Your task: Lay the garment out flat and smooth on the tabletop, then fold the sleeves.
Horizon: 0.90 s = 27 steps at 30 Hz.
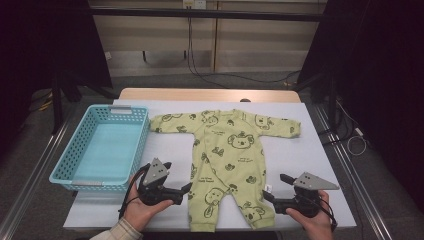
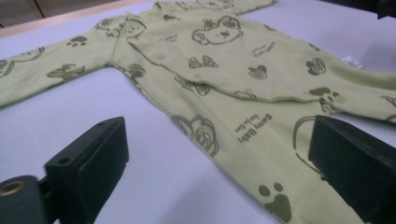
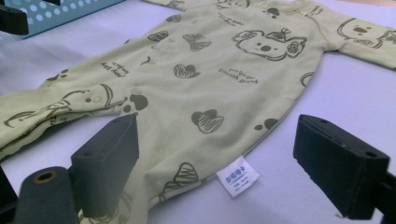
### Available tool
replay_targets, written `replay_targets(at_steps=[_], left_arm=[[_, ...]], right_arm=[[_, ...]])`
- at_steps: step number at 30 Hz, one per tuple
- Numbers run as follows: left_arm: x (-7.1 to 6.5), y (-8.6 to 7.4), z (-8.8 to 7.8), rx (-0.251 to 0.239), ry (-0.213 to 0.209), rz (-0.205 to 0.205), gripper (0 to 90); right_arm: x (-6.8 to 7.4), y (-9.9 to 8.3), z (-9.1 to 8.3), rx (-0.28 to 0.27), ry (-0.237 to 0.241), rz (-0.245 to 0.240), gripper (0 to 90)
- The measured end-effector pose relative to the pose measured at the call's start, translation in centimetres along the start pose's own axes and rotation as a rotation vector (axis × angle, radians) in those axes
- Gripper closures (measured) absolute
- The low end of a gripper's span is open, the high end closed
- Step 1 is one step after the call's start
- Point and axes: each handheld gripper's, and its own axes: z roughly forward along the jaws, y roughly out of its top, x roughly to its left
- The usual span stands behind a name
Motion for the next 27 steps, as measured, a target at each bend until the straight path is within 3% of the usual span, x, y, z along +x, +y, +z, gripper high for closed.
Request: replay_targets(at_steps=[2, 5, 11, 14, 16, 18, 25, 27], left_arm=[[0.2, 0.1, -0.1, -0.015, -0.010, 0.008, 4.5], [0.5, 0.2, -0.1, -0.023, -0.015, -0.011, 5.6], [2.1, 0.6, -0.2, -0.092, -0.019, -0.092, 6.6], [2.6, 0.9, -0.3, -0.120, 0.001, -0.099, 6.9], [3.1, 1.1, -0.3, -0.109, -0.002, -0.084, 6.9], [3.2, 1.5, -0.2, -0.115, -0.007, -0.095, 6.8], [3.5, 3.0, 0.0, -0.108, 0.024, -0.061, 6.7], [3.9, 3.4, 0.2, -0.120, 0.040, -0.071, 6.5]], right_arm=[[0.0, 0.0, -0.1, -0.011, -0.013, 0.013, 10.2], [-0.1, 0.0, -0.2, -0.028, -0.027, 0.009, 6.8], [-0.5, 0.0, -0.3, -0.062, -0.038, 0.016, 2.3], [-0.7, 0.0, -0.5, -0.078, -0.049, 0.035, 2.7], [-0.7, 0.0, -0.5, -0.080, -0.056, 0.047, 2.9], [-0.6, -0.1, -0.7, -0.086, -0.069, 0.056, 2.9], [-0.7, -0.5, -1.3, -0.144, -0.103, 0.039, 2.6], [-0.8, -0.5, -1.2, -0.156, -0.113, 0.037, 2.7]])
